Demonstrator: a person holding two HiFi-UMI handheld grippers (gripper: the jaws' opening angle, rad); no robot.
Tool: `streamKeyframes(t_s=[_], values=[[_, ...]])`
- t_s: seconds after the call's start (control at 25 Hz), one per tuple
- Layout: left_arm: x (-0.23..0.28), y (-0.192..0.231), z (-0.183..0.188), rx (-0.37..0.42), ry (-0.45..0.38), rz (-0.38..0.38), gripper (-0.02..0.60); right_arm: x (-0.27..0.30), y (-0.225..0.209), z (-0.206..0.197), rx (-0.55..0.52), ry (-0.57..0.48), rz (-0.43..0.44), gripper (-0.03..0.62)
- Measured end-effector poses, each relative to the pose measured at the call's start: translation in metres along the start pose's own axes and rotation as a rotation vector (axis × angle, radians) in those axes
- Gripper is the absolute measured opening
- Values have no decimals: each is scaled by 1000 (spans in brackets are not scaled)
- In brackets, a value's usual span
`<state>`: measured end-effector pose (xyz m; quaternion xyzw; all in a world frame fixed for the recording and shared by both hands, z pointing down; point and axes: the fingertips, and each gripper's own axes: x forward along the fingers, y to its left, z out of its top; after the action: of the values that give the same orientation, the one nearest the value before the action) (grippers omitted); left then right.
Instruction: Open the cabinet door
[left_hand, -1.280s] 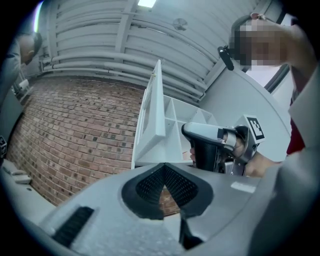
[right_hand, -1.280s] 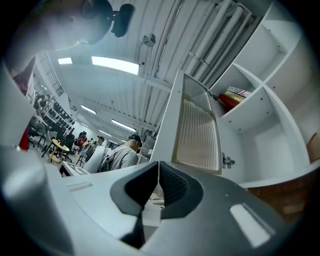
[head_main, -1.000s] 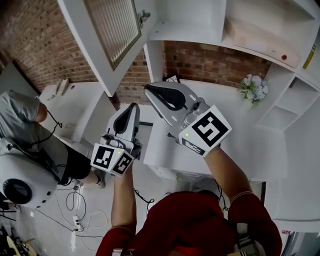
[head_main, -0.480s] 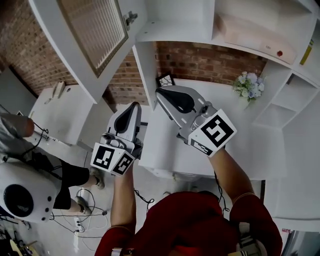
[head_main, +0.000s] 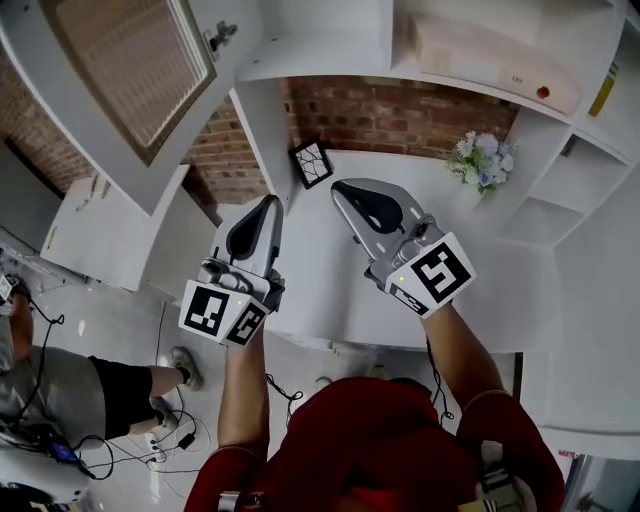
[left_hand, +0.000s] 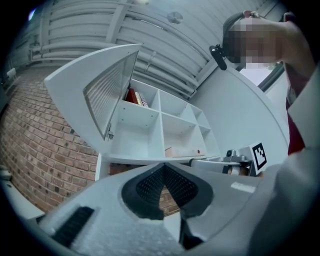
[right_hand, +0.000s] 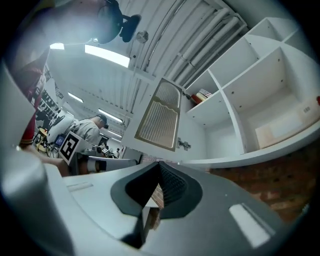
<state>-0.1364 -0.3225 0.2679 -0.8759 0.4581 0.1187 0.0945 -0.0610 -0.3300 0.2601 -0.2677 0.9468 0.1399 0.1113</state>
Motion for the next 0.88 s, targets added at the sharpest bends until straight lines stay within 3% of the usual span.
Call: streamKeyframes(t_s=[0.32,0.88], values=[[17,-18,-8,3,2,-14,0,-30,-26,-14,50,7,-57,12],[29,-27,-13,-5,3,-32,0,-43,-38,-22,40,24,-90,11]])
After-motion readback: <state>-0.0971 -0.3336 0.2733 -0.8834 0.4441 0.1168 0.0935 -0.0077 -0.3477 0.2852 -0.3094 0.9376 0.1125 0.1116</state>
